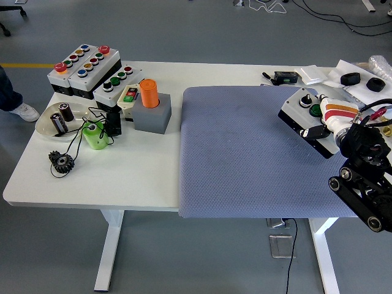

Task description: Pick up the button,place it on the desk,press the button,press the button

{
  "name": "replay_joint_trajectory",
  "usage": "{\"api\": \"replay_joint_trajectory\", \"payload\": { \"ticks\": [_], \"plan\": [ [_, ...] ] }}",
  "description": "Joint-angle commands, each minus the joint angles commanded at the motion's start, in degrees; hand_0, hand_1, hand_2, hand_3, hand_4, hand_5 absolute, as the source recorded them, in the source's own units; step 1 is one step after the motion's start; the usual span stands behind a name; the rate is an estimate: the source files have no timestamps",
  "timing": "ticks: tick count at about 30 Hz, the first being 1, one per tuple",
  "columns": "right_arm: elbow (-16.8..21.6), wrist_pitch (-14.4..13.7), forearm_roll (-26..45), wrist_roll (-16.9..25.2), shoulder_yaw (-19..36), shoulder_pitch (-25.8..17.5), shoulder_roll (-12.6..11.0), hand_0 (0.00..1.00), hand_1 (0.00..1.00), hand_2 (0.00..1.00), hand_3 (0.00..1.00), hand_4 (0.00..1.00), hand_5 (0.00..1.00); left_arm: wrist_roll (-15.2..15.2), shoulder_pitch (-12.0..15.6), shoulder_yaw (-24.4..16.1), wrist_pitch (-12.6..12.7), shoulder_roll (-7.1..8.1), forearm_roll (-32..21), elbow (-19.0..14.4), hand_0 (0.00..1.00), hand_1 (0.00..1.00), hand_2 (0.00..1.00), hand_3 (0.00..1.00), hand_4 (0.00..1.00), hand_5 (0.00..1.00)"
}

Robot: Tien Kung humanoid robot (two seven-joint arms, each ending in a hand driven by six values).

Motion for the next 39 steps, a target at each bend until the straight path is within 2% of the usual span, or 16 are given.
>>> {"api": "replay_joint_trajectory", "payload": {
  "ticks": [1, 2, 4, 10, 12, 14, 18, 19, 22, 24, 25, 30, 31, 36, 37, 39],
  "plan": [
    [0.59, -0.56, 0.91, 0.86, -0.66, 0.23, -0.28, 0.098, 0.002, 0.140, 0.220, 0.509, 0.178, 0.15, -0.01, -0.34, 0.04, -0.04, 0.43, 0.00, 0.646, 0.702, 0.701, 0.500, 0.316, 0.998],
    [1.78, -1.63, 3.04, 3.10, -1.98, 0.57, -0.70, 0.098, 0.002, 0.140, 0.220, 0.509, 0.178, 0.39, -0.02, -0.89, 0.11, -0.11, 1.22, 0.00, 0.646, 0.702, 0.701, 0.500, 0.316, 0.998],
    [3.66, -1.48, 6.41, 7.94, -4.34, 1.23, -1.59, 0.098, 0.002, 0.140, 0.220, 0.509, 0.178, 0.58, -0.10, -1.39, 0.15, -0.13, 1.83, 0.00, 0.646, 0.702, 0.701, 0.500, 0.316, 0.998],
    [5.82, 9.45, 10.68, 22.46, -11.81, 5.49, -4.15, 0.086, 0.002, 0.111, 0.188, 0.509, 0.221, 0.26, -0.35, -0.78, 0.16, -0.05, 0.43, 0.00, 0.646, 0.701, 0.702, 0.499, 0.315, 0.998],
    [6.32, 11.54, 9.64, 26.71, -14.83, 7.35, -4.52, 0.086, 0.002, 0.111, 0.188, 0.509, 0.221, 0.27, -0.50, -0.61, 0.13, 0.02, 0.44, 0.00, 0.646, 0.701, 0.702, 0.499, 0.315, 0.998],
    [6.44, 12.35, 7.35, 28.91, -18.35, 9.44, -4.57, 0.096, 0.002, 0.109, 0.185, 0.510, 0.246, 0.27, -0.60, -0.47, 0.13, 0.05, 0.36, 0.00, 0.644, 0.702, 0.702, 0.499, 0.315, 0.998],
    [4.85, 14.12, 3.61, 29.94, -22.69, 11.82, -3.92, 0.096, 0.002, 0.109, 0.185, 0.510, 0.246, 0.05, -0.82, 0.05, 0.16, 0.12, -0.50, 0.00, 0.644, 0.702, 0.702, 0.499, 0.315, 0.998],
    [4.14, 14.39, 2.63, 30.38, -23.23, 12.10, -3.66, 0.158, 0.002, 0.135, 0.214, 0.515, 0.245, 0.03, -0.89, -0.01, 0.19, 0.10, -0.56, 0.00, 0.645, 0.702, 0.702, 0.499, 0.316, 0.998],
    [3.32, 14.44, 0.36, 30.67, -23.47, 12.30, -3.30, 0.158, 0.002, 0.135, 0.214, 0.515, 0.245, -0.06, -0.89, 0.07, 0.20, 0.11, -0.84, 0.00, 0.645, 0.702, 0.702, 0.499, 0.316, 0.998],
    [2.65, 14.28, -0.86, 29.69, -23.36, 12.21, -3.07, 0.158, 0.002, 0.135, 0.214, 0.515, 0.245, -0.06, -0.87, 0.31, 0.17, 0.13, -0.94, 0.00, 0.645, 0.702, 0.702, 0.499, 0.316, 0.998],
    [2.35, 14.42, -1.11, 29.06, -23.10, 12.07, -3.00, 0.194, 0.023, 0.164, 0.254, 0.514, 0.274, -0.06, -0.88, 0.31, 0.18, 0.10, -0.97, 0.00, 0.646, 0.702, 0.702, 0.498, 0.315, 0.998],
    [1.28, 14.99, -1.85, 27.56, -21.69, 11.34, -2.93, 0.194, 0.023, 0.164, 0.254, 0.514, 0.274, 0.00, -1.00, 0.55, 0.19, 0.05, -1.19, 0.00, 0.646, 0.702, 0.702, 0.498, 0.315, 0.998],
    [1.16, 15.04, -1.81, 27.21, -21.42, 11.21, -3.02, 0.233, 0.063, 0.210, 0.367, 0.518, 0.332, 0.05, -1.04, 0.41, 0.22, 0.03, -1.07, 0.00, 0.645, 0.702, 0.701, 0.499, 0.315, 0.998],
    [1.35, 16.10, -2.13, 25.59, -20.59, 10.72, -3.62, 0.233, 0.063, 0.210, 0.367, 0.518, 0.332, 0.15, -1.10, 0.22, 0.40, -0.09, -1.00, 0.00, 0.645, 0.702, 0.701, 0.499, 0.315, 0.998],
    [1.47, 16.41, -2.56, 25.37, -20.40, 10.58, -3.77, 0.289, 0.198, 0.331, 0.608, 0.661, 0.562, 0.21, -1.11, -0.07, 0.44, -0.13, -0.72, 0.00, 0.644, 0.702, 0.701, 0.499, 0.315, 0.998],
    [1.72, 16.99, -3.34, 24.82, -20.05, 10.30, -4.04, 0.289, 0.198, 0.331, 0.608, 0.661, 0.562, 0.27, -1.13, -0.47, 0.51, -0.19, -0.41, 0.00, 0.644, 0.702, 0.701, 0.499, 0.315, 0.998]
  ]
}}
